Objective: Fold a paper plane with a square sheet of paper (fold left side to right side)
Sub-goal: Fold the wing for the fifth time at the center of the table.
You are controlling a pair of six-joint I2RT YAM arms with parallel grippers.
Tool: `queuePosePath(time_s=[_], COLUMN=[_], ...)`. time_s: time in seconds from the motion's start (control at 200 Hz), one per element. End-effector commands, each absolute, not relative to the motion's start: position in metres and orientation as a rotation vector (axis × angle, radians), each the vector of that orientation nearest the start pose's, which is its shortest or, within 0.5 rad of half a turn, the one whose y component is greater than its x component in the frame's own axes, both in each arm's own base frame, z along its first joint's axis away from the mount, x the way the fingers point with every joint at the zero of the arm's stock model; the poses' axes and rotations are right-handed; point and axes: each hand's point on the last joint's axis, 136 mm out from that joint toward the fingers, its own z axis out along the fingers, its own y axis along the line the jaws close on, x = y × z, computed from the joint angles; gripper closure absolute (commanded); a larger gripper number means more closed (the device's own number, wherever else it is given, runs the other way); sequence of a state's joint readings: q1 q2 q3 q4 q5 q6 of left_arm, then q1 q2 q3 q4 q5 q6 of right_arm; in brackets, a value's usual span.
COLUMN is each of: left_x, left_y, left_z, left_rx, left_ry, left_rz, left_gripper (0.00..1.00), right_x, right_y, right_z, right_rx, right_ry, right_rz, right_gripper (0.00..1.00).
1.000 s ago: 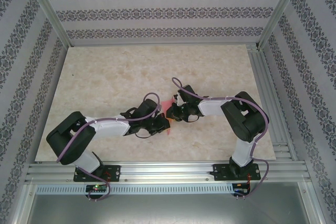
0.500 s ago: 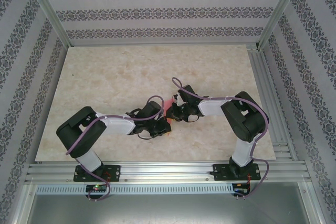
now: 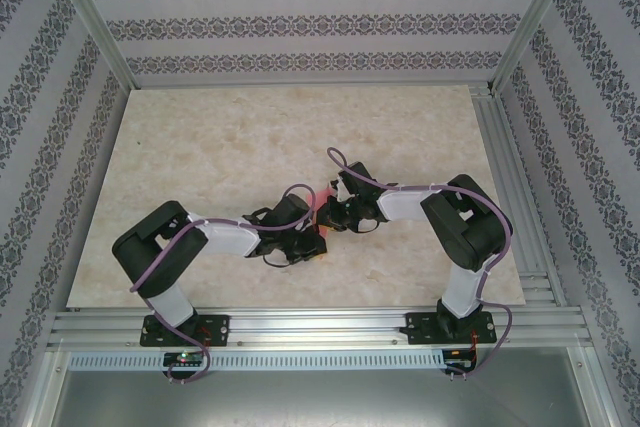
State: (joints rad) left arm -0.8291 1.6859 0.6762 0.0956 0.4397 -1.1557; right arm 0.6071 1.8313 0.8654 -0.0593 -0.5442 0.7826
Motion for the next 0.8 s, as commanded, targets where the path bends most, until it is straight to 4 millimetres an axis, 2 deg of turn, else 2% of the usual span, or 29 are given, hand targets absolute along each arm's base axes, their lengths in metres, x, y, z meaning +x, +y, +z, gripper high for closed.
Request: queuePosePath(time_s=[0.0, 0.2, 0.46, 0.724, 0.794], left_x=[0.162, 0.166, 0.202, 0.231, 0.235], left_y=[-0.309, -0.315, -0.311, -0.324, -0.328], left_z=[0.003, 0.024, 0.041, 0.066, 0.067], left_rx=[-0.210, -0.200, -0.275, -0.235, -0.219], left_ry=[3.027, 2.961, 2.842, 2.759, 2.760], left_rz=[-1.110, -1.202, -1.262, -1.313, -1.317], left_gripper=[1.00, 1.00, 1.00, 1.00, 1.00], right_x=[0.257, 0.257, 0.257, 0.256, 0.257], right_y=[0.263, 0.264, 0.264, 0.264, 0.265], right_z=[-0.032, -0.031, -0.030, -0.029, -0.029], right_rx=[0.113, 0.111, 0.112, 0.114, 0.113], right_ry=[3.000, 3.000, 2.998, 3.000, 2.999], right_rz=[0.848, 0.855, 0.862, 0.864, 0.865], right_gripper=[0.85, 0.85, 0.85, 0.84, 0.84])
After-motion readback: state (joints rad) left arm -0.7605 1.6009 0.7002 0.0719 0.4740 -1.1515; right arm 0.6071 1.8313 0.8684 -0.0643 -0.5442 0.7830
